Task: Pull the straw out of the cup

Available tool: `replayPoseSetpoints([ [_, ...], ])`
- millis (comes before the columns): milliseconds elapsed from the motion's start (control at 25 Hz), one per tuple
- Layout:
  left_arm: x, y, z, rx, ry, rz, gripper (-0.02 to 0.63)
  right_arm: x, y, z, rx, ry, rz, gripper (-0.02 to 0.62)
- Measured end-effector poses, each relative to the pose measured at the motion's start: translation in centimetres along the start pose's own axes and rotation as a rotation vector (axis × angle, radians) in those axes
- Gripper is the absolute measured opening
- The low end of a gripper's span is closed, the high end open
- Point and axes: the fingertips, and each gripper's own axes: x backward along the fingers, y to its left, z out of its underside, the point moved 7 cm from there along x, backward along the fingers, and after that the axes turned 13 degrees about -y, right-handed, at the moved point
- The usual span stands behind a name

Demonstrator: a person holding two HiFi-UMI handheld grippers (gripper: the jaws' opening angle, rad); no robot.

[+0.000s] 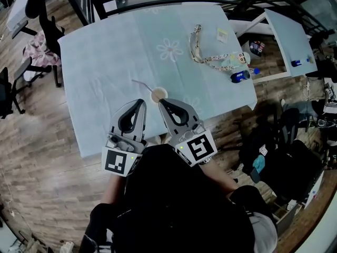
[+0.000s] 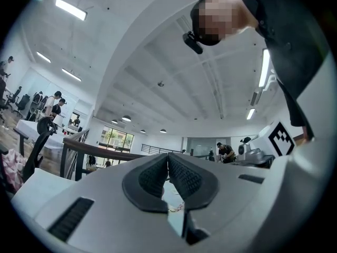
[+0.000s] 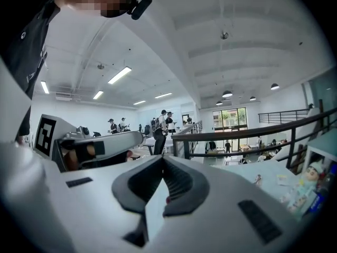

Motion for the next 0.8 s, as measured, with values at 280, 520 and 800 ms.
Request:
replayPoseSetpoints([
  [280, 0.8, 1.3, 1.3, 0.02, 0.094, -0.014, 0.014, -2.0, -0.7, 2.6, -0.007, 0.083, -0.025, 0.009],
  [520, 0.0, 2.1, 1.8, 0.004, 0.098, -0.043, 0.014, -3.4, -2.7, 6.3, -0.027, 0.197, -0.042, 0.011],
  [800, -0.7, 3.3, 2.3, -0.004, 0.106, -0.102, 0.014, -5.5, -4.1, 10.6, -0.056, 0.308, -0.102, 0.02],
])
